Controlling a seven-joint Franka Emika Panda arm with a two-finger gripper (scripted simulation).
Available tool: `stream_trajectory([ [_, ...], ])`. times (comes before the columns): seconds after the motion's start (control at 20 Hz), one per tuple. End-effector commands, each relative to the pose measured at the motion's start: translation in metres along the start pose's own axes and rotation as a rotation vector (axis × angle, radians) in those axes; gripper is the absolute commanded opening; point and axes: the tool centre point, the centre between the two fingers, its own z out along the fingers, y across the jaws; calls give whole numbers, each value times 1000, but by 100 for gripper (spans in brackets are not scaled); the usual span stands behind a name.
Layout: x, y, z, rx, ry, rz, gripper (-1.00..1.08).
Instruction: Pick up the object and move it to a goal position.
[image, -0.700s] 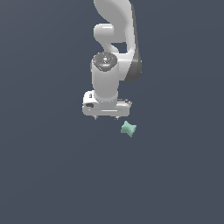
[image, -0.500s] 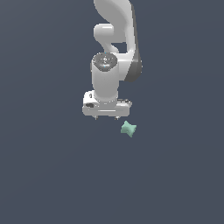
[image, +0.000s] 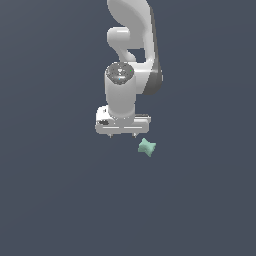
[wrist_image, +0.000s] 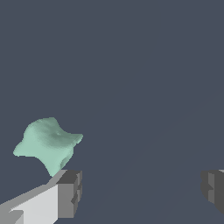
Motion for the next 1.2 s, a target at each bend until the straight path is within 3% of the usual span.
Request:
stream_trajectory([
  [0.0,0,0,0,0,0,1,100],
  [0.6,0,-11,7,-4,3,-102,100],
  [1.15,0,-45,26,-11,10,-414,100],
])
